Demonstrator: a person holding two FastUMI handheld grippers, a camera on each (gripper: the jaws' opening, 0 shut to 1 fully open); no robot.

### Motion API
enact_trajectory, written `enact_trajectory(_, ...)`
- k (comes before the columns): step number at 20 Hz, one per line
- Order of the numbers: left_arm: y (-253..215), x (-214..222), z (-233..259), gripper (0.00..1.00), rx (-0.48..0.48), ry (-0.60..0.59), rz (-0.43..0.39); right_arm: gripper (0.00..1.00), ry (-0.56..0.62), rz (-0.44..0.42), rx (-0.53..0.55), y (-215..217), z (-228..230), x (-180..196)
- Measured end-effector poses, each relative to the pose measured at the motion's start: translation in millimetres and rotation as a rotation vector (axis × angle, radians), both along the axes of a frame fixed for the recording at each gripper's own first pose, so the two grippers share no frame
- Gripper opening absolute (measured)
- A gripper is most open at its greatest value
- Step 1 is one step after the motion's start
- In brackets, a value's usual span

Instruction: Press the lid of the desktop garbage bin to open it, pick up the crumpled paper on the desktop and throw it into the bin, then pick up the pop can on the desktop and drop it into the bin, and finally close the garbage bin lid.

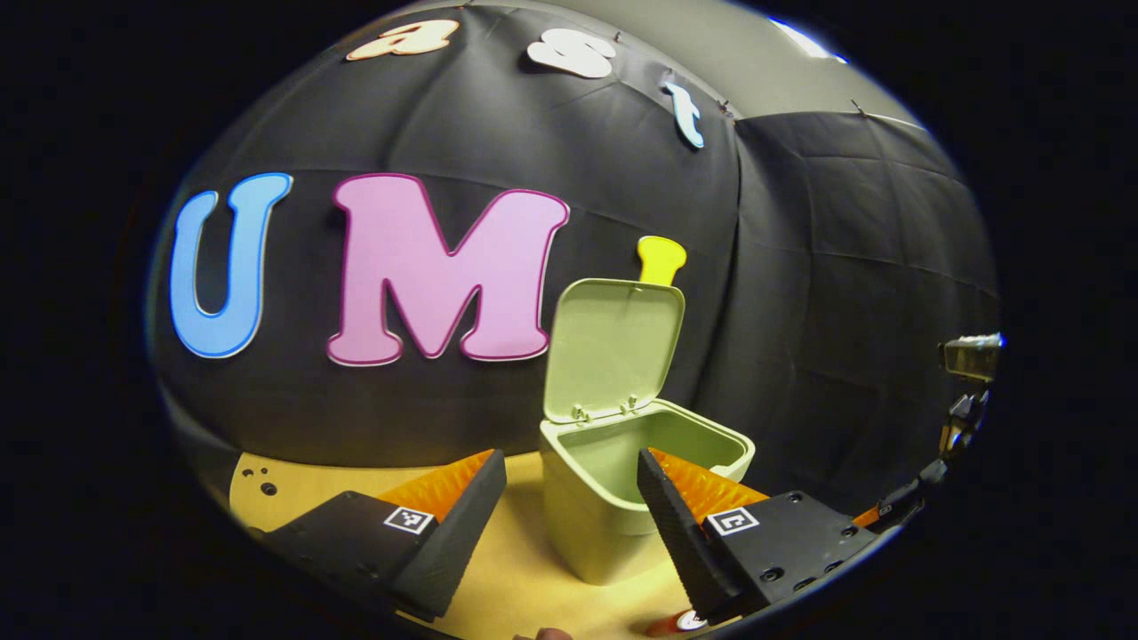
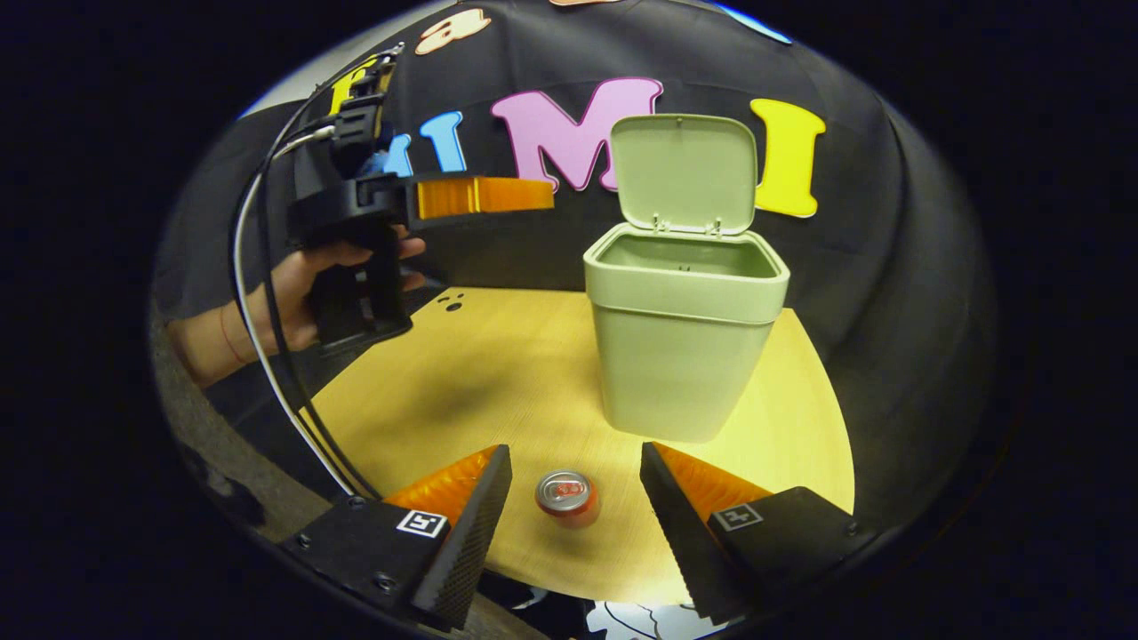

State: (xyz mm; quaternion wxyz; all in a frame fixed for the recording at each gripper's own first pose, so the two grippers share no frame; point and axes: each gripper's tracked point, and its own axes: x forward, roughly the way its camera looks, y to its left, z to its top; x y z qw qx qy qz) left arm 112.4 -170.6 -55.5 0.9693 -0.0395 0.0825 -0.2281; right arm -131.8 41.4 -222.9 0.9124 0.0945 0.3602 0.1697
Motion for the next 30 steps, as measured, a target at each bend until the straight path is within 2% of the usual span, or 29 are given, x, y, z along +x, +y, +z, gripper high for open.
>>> enact_trajectory(15,131,-62,-55,0.96,0.021,0.116,0.263,0.93,0.178,0.201,-0.099,36,-97,-6)
enact_trajectory(26,157,-77,-76,0.96,0.026,0.162,0.324,0.93,0.265,0.278,-0.164,39,-141,-10)
enact_trajectory(27,158,-79,-77,0.96,0.027,0.164,0.328,0.92,0.266,0.276,-0.16,40,-143,-7)
enact_trajectory(29,161,-80,-79,0.96,0.03,0.168,0.335,0.84,0.266,0.261,-0.159,39,-144,-4)
enact_trajectory(30,163,-79,-80,0.96,0.029,0.172,0.339,0.84,0.266,0.258,-0.154,39,-144,-2)
